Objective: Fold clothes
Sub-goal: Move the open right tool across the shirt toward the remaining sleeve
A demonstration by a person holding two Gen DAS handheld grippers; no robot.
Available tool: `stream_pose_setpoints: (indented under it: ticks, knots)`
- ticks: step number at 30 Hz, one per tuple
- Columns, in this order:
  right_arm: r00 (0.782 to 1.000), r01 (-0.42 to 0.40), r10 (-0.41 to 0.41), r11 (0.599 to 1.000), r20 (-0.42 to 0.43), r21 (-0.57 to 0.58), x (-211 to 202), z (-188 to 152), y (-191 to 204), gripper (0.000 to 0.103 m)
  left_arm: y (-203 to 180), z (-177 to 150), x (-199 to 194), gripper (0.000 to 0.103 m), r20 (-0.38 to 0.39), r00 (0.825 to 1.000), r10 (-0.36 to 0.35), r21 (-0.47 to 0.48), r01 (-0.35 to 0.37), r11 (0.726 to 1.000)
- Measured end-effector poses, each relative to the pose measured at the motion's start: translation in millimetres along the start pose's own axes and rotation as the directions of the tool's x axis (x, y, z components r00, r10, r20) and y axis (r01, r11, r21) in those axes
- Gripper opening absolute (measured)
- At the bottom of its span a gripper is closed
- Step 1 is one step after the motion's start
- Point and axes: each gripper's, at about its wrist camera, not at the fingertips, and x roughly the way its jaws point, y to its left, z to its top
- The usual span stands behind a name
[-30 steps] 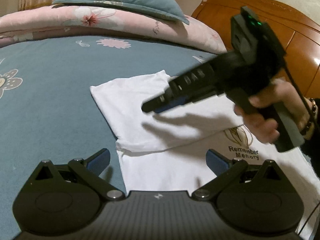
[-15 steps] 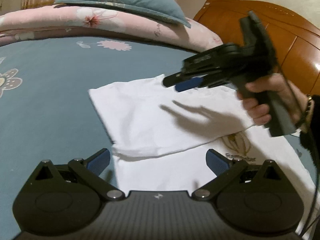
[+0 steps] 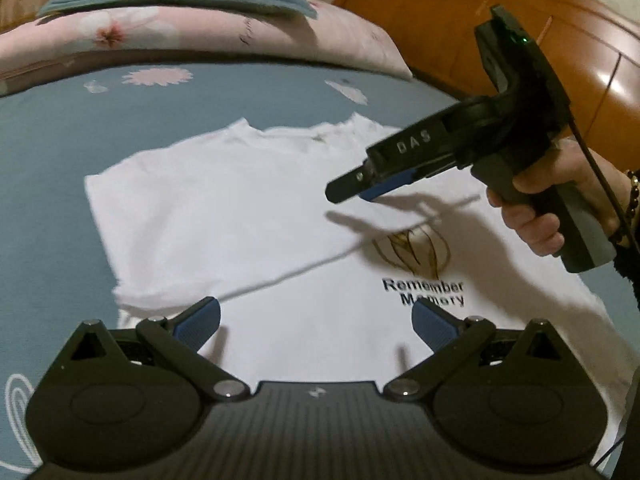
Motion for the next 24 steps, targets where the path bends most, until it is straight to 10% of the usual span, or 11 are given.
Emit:
stream_pose_setpoints:
  ticks: [12, 24]
  knots:
    - [0.996, 0.060, -0.058, 0.998, 0.063, -0.032, -63, -19, -16, 0.066, -15, 5, -3, 0.101, -0.012, 0.999, -0.036, 0.012, 0.036, 0.999]
    - [0.984, 0.164, -0.164, 0.986, 0.073, 0.010, -28, -40, -32, 0.072, -43, -2, 10, 0.101, -0.067, 0.995, -0.073, 0.114, 0.081, 0.990]
